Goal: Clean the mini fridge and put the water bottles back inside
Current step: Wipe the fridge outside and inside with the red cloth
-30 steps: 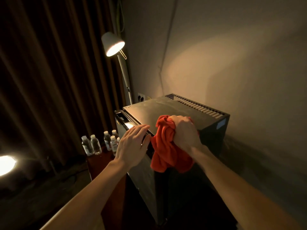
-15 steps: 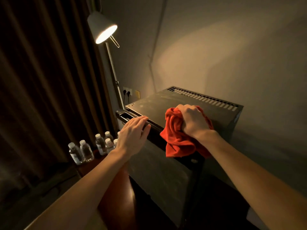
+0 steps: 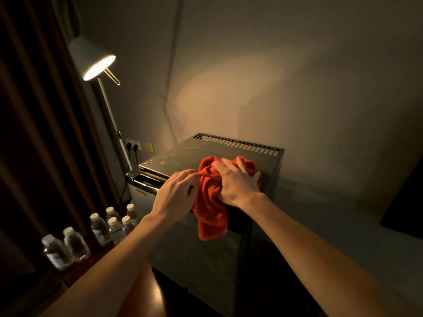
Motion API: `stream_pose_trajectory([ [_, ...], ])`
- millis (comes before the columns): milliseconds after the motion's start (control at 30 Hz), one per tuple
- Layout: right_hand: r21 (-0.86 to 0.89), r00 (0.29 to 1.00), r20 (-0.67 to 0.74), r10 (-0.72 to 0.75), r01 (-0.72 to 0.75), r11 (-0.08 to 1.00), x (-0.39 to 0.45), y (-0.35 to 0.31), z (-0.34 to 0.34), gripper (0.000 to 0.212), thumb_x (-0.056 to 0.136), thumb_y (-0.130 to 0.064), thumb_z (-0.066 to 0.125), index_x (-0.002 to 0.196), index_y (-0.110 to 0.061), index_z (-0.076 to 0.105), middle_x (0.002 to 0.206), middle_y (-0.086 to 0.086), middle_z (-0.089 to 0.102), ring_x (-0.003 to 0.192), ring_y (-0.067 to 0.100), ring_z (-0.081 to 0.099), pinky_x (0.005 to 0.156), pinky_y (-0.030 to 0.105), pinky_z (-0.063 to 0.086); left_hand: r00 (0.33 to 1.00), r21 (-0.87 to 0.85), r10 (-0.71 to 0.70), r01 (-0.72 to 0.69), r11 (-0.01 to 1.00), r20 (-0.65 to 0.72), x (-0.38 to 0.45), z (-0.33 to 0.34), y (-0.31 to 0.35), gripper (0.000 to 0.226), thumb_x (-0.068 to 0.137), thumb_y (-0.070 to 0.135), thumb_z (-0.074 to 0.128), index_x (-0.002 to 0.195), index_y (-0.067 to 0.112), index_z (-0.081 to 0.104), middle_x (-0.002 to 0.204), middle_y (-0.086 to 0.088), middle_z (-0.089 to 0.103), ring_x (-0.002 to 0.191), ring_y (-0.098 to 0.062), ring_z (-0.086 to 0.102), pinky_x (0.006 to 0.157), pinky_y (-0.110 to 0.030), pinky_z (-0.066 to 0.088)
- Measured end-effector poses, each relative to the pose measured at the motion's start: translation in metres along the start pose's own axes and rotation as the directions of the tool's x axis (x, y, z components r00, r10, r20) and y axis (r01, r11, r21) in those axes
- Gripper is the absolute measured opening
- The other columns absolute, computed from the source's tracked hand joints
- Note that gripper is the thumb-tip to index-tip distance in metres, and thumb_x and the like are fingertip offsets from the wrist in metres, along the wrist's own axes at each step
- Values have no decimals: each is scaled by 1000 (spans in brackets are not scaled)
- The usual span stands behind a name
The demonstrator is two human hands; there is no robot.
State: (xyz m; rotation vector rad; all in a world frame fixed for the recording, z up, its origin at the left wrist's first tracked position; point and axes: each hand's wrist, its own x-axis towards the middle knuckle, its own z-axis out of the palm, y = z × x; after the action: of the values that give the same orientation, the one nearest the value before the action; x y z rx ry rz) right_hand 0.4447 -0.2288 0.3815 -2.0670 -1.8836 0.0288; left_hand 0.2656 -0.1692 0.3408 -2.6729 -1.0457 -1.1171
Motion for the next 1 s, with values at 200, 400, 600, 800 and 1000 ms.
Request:
stream_pose_trajectory([
  [200,-21,1000,-9,4,-4,1000,-15,2,2,76,83,-40,64,145,-44,20,161,-3,10,147,41,-3,101,75,23,997,-4,-48,48,999,66,-6,-2,12,44,96,44,36,120,20,65,123,1,65,112,-20,60,96,-34,48],
  [400,-28,996,-84,-8,5,1000,-10,-4,-2,52,87,-29,64,131,-33,38,142,4,39,140,40,22,99,66,33,996,-50,-18,22,999,84,1,-1,8,47,100,45,31,125,21,62,126,1,64,114,-17,58,101,-33,45],
  [600,-30,984,-178,-21,16,999,22,-22,3,39,91,-15,57,125,-28,45,124,4,50,121,32,43,89,51,47,996,-123,53,-44,991,69,26,2,-27,40,101,44,33,125,27,59,126,9,62,112,-10,57,98,-29,45],
  [800,-19,983,-184,12,-16,1000,96,-49,12,31,94,-16,49,123,-26,47,121,7,52,114,32,47,85,48,49,993,-132,92,-81,988,80,79,11,-97,38,97,45,32,111,23,60,110,5,66,101,-16,60,84,-24,43],
  [1000,-38,980,-172,101,-109,993,157,-74,30,28,89,-18,50,117,-27,51,116,5,53,112,30,50,86,46,51,971,-93,144,-128,987,193,119,16,-163,31,99,39,41,107,17,60,109,0,66,104,-21,59,86,-32,45],
])
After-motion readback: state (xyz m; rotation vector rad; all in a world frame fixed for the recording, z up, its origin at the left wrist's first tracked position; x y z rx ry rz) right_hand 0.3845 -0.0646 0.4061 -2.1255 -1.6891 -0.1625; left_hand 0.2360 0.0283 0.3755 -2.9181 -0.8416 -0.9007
